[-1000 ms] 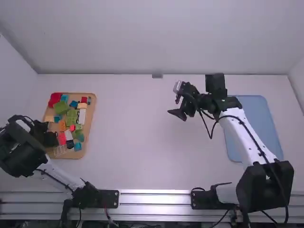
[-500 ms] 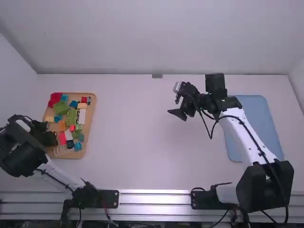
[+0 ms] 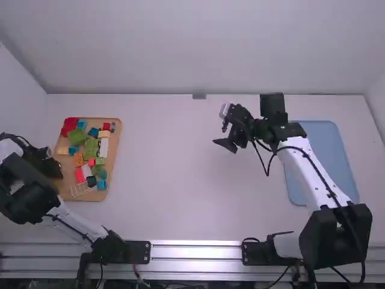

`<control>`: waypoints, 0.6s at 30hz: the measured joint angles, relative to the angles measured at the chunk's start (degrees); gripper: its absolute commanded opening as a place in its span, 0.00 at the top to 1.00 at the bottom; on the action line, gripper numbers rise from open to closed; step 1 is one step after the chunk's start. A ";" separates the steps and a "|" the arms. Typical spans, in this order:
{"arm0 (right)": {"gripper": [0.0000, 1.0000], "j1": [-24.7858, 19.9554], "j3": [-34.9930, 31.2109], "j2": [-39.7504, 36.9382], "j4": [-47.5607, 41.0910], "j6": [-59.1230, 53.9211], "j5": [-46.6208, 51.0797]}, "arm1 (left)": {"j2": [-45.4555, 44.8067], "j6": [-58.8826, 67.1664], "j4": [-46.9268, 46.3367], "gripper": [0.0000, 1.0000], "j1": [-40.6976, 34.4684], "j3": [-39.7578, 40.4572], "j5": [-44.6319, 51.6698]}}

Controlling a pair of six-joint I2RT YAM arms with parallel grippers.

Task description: Assemble lego blocks to make yellow taxi

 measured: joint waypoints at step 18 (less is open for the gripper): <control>0.01 -0.42 0.02 0.00 5.11 -1.40 -5.99 | -11.17 -1.31 -4.92 0.74 -23.19 3.82 -3.08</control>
